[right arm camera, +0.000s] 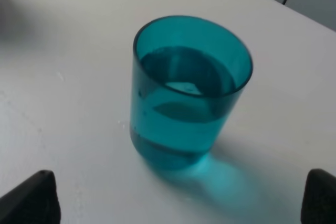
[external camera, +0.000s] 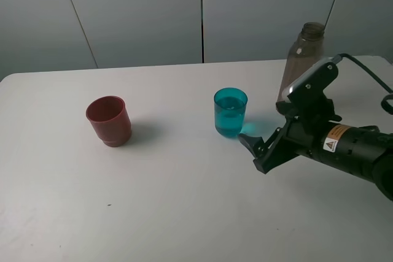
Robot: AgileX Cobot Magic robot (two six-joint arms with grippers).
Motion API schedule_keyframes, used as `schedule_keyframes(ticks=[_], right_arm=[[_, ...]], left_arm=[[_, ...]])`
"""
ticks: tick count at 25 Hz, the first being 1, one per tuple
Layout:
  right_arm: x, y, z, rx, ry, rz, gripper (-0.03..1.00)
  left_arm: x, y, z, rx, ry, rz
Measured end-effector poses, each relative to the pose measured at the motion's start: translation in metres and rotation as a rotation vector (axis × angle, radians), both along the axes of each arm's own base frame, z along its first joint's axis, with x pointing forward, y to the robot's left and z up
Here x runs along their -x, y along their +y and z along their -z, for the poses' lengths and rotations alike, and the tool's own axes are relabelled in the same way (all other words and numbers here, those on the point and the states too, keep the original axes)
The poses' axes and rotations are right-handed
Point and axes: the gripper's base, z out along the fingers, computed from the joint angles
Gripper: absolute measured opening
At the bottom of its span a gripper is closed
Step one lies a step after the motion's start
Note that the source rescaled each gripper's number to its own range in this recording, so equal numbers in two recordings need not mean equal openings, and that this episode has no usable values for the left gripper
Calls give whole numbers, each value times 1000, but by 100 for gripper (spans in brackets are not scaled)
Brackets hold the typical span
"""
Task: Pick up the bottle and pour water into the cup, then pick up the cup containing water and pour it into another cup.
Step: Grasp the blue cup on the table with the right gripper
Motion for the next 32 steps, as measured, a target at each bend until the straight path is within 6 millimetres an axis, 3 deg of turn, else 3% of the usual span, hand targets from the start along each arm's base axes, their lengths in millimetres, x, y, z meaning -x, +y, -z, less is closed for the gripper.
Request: schedule_keyframes(ticks=[8, 13, 23, 32], right_arm=[[-15, 10, 26, -122, -21, 43, 100], [-29, 6, 30, -181, -51, 84, 100], [-42, 15, 56, -209, 15, 74, 100], [-63, 26, 62, -262, -8, 83, 100]], left_arm=[[0, 0, 0, 0, 0, 0], [0, 0, 0, 0, 0, 0], [0, 0, 0, 0, 0, 0], [0, 0, 0, 0, 0, 0]])
